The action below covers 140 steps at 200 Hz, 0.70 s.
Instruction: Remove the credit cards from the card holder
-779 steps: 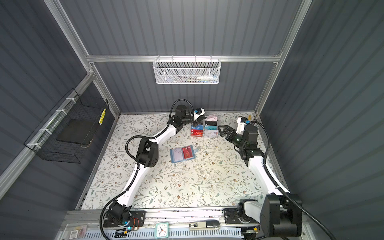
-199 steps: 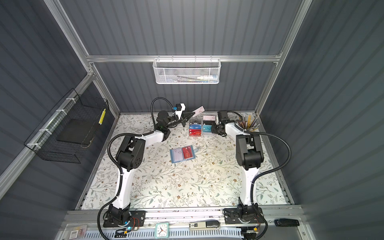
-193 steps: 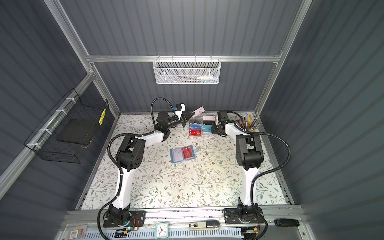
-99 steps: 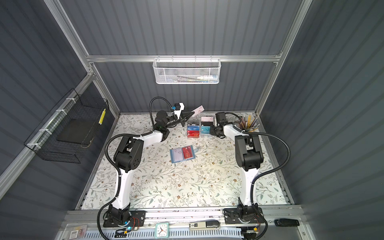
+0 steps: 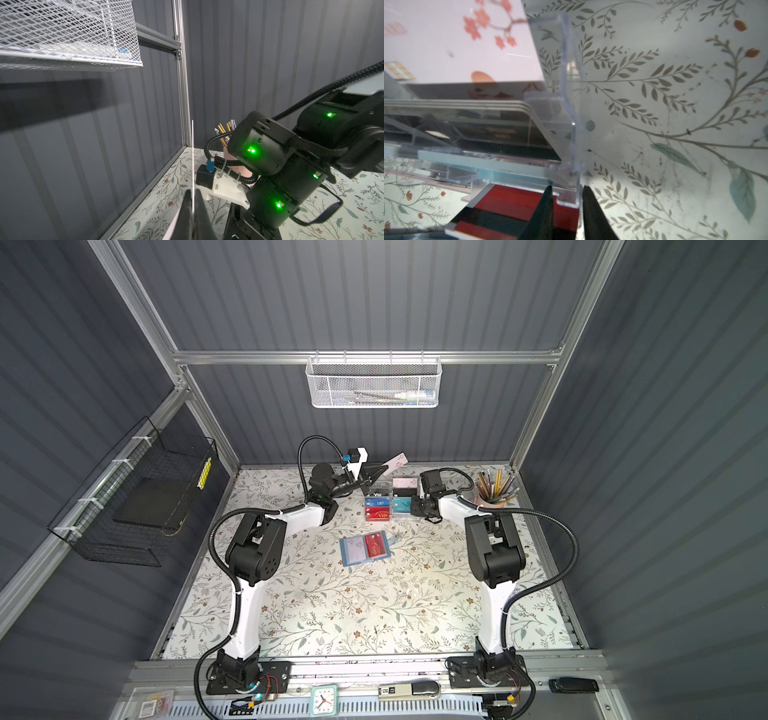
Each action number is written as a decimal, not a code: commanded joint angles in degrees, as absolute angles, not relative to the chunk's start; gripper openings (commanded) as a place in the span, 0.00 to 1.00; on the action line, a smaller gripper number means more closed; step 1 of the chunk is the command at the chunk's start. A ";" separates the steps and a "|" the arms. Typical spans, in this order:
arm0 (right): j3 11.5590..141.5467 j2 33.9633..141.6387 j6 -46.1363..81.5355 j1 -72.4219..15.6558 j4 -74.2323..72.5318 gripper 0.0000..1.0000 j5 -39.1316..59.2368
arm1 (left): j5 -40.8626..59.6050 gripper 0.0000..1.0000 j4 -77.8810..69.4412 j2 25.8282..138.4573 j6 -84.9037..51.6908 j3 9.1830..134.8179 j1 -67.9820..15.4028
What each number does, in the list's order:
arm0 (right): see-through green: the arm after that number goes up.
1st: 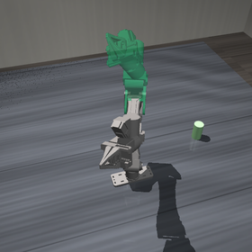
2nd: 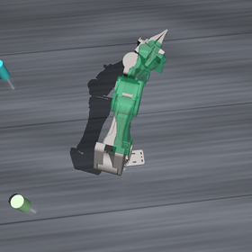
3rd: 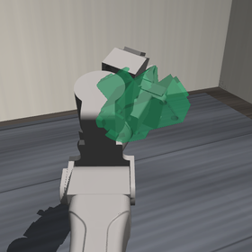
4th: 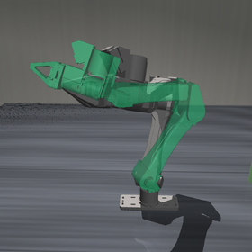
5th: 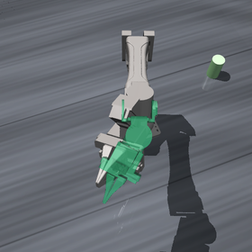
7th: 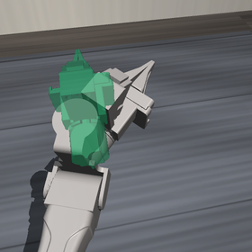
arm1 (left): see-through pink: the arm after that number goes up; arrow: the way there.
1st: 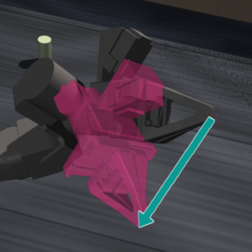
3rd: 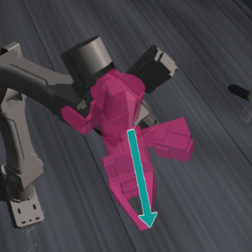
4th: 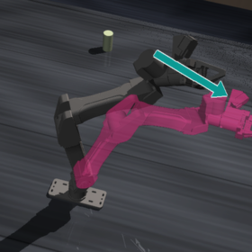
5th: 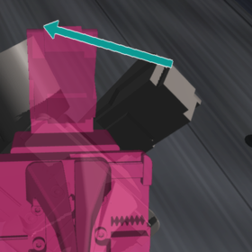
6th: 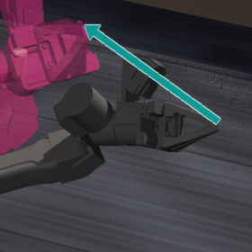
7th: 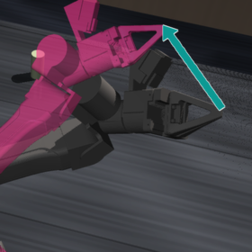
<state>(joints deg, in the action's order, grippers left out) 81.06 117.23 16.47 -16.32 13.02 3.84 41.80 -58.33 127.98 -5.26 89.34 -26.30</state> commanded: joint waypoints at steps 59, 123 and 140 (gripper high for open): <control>68.85 112.25 18.60 -21.36 13.81 0.27 3.11 | 43.36 0.00 -57.59 125.45 -4.52 89.48 -24.38; 67.30 106.91 17.75 -21.24 13.99 0.44 2.77 | 49.82 0.00 -36.87 126.56 9.42 93.68 -22.93; 66.93 104.86 17.84 -21.00 14.08 0.46 3.13 | 50.61 0.00 -26.74 126.39 17.48 95.79 -22.93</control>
